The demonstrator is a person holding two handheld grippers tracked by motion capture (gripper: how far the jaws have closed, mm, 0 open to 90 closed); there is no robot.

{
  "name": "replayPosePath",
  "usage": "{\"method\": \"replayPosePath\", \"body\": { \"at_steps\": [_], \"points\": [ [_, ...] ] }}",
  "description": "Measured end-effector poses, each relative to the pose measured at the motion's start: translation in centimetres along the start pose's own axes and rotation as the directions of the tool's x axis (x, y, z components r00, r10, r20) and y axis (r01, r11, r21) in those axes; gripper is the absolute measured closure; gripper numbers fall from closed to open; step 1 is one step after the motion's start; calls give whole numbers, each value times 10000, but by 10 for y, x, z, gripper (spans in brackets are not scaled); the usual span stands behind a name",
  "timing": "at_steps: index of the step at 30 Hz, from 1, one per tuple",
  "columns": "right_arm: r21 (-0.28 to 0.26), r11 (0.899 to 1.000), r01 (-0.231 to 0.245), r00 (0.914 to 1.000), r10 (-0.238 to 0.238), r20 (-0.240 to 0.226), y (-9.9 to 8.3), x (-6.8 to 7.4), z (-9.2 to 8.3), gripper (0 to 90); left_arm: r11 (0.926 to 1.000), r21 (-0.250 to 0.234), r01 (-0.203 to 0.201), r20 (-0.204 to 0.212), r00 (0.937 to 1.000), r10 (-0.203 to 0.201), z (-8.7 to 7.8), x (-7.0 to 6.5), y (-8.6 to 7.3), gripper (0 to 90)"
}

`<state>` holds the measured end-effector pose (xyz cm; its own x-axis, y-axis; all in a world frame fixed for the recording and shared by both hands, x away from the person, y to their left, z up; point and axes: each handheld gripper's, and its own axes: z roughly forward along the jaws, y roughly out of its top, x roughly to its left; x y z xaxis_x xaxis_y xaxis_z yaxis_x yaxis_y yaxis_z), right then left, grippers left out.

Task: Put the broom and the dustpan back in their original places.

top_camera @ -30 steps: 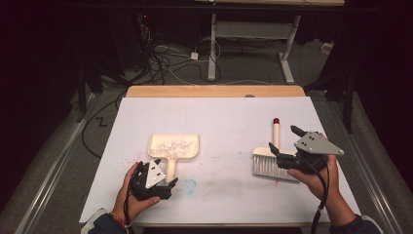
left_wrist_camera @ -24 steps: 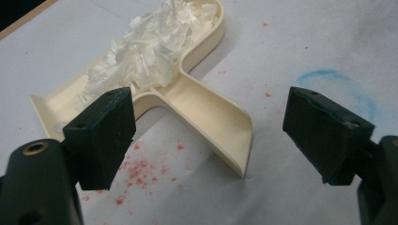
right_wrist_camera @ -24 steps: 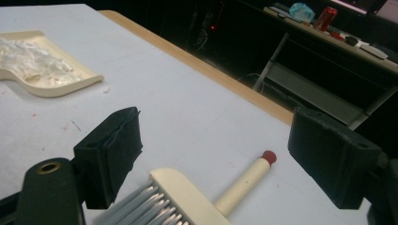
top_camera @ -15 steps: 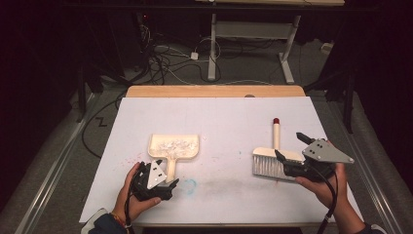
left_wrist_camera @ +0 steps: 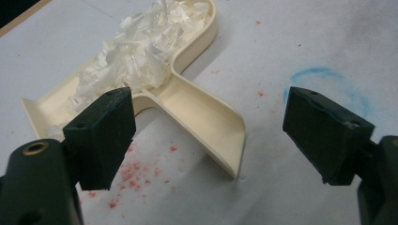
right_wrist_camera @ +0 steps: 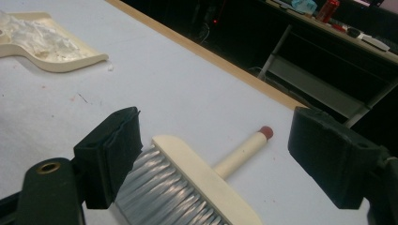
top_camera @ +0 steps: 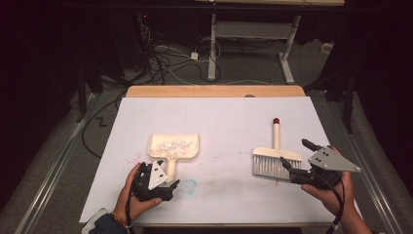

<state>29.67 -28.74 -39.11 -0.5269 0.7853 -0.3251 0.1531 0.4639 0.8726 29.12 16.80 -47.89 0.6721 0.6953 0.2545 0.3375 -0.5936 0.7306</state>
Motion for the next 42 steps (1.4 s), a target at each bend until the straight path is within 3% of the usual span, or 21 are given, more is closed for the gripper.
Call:
{"method": "replayPosePath", "body": {
  "at_steps": [7,23,29,32,42],
  "points": [
    [181,9996,224,9997,-225,51,-12,-1,-4,179,10000,-8,-63,16,10000,63,0,-1,1,167],
    [397,9991,122,9999,-120,-69,-49,-2,-7,180,9999,-25,-162,61,9999,162,1,-3,1,167],
    [417,9991,-54,9998,62,-187,-63,-2,-11,180,9997,54,-224,44,9997,223,1,-3,0,167],
    [363,9985,-401,9987,411,-293,-69,-3,-13,180,9997,80,-235,63,9997,234,1,-4,-1,167],
    [636,9969,-456,9983,478,-344,-82,-1,-21,180,9993,170,-346,35,9994,345,1,-7,-1,167]
  ]
}}
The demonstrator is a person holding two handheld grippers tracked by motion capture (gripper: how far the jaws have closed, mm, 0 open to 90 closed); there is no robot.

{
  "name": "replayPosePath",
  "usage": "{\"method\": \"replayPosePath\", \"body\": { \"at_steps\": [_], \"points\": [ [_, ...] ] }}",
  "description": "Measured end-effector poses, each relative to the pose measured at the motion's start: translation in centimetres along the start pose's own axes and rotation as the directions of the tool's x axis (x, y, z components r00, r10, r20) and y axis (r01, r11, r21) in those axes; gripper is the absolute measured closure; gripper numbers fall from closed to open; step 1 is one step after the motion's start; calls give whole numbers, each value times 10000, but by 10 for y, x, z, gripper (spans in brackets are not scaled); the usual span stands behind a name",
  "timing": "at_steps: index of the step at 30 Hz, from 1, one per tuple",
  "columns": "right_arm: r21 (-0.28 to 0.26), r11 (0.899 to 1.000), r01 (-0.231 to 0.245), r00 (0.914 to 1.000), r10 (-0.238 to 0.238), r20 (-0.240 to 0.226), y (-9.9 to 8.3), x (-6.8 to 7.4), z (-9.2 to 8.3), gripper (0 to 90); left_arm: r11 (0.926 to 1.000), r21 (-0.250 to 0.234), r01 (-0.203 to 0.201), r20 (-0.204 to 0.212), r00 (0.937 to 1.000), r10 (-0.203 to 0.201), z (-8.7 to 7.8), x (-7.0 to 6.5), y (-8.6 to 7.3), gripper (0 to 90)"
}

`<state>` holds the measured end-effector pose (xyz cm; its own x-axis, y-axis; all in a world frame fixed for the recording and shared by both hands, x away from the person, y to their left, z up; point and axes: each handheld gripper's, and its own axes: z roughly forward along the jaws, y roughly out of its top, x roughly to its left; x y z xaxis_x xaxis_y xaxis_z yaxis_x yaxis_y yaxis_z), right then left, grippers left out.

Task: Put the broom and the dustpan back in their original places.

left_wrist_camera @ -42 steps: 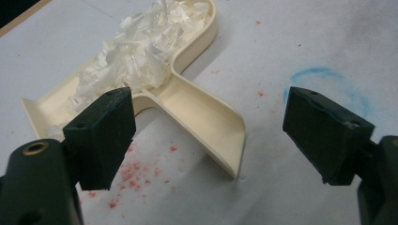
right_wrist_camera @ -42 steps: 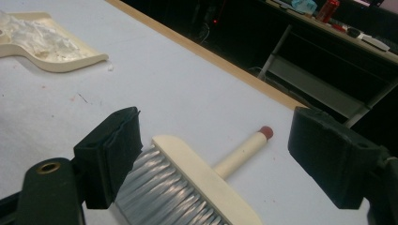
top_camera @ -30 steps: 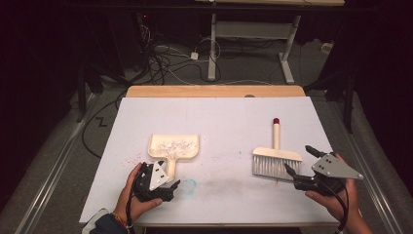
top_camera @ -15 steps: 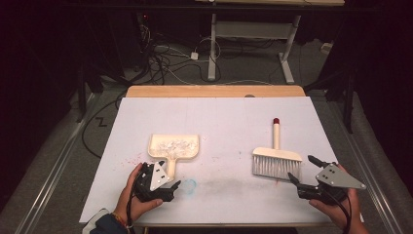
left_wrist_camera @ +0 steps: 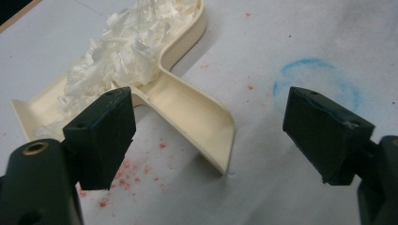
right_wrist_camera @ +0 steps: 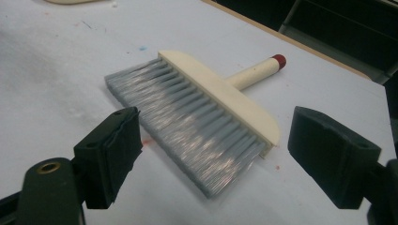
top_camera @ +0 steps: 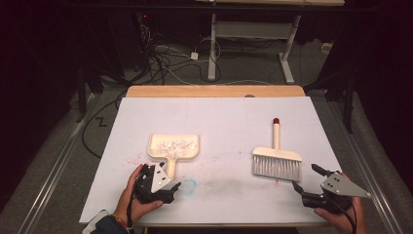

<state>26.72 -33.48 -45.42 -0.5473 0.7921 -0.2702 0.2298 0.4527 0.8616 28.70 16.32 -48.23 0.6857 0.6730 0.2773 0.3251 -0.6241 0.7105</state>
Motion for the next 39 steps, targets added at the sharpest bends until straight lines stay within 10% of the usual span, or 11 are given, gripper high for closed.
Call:
{"method": "replayPosePath", "body": {
  "at_steps": [39],
  "points": [
    [-190,9988,446,9990,-446,45,8,7,-2,181,9997,8,-259,-11,9997,259,-2,-1,-2,167]
  ]
}}
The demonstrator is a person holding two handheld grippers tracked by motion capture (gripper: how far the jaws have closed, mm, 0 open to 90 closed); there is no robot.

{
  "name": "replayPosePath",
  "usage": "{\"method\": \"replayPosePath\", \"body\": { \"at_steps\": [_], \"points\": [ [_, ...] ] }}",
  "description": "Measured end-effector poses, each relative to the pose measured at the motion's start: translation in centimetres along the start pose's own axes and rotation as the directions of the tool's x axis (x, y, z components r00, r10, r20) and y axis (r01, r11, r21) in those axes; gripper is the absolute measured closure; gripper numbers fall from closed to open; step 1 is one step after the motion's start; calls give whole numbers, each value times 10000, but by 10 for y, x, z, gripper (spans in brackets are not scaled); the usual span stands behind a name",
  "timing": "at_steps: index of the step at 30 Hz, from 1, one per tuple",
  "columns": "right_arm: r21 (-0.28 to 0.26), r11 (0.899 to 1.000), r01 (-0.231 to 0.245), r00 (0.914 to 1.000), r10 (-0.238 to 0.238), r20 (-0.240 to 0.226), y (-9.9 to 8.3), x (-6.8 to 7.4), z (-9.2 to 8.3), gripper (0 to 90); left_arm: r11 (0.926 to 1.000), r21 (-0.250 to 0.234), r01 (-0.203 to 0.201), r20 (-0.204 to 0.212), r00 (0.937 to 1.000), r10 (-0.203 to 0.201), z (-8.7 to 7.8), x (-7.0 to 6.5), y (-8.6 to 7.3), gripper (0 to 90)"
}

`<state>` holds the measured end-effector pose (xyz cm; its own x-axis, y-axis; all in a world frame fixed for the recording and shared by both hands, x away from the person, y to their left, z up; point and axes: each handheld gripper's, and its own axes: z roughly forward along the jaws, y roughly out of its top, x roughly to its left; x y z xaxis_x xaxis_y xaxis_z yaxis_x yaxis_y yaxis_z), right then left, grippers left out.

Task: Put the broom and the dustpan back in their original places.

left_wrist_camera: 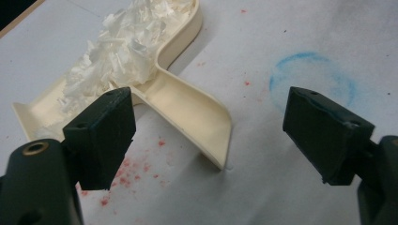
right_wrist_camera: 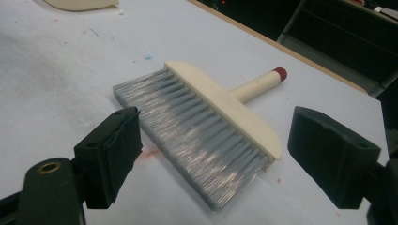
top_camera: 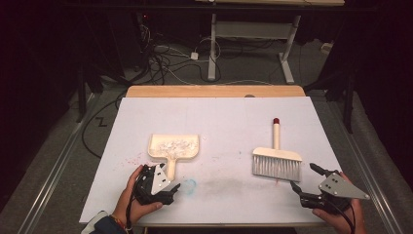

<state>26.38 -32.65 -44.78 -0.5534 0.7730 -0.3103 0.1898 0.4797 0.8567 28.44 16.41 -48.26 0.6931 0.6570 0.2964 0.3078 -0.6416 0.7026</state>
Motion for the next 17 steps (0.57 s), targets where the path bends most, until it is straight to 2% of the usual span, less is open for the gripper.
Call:
{"method": "replayPosePath", "body": {
  "at_steps": [8,12,17],
  "points": [
    [-28,10000,59,9999,-60,-99,2,1,5,181,10000,53,61,-106,9999,-60,-2,1,-3,167],
    [21,9997,242,9997,-242,-102,5,4,7,180,9999,48,121,-148,9998,-120,-4,1,-4,167],
    [-196,9992,362,9992,-365,-179,10,5,9,178,9998,84,199,-218,9996,-197,-5,2,-6,167]
  ]
}}
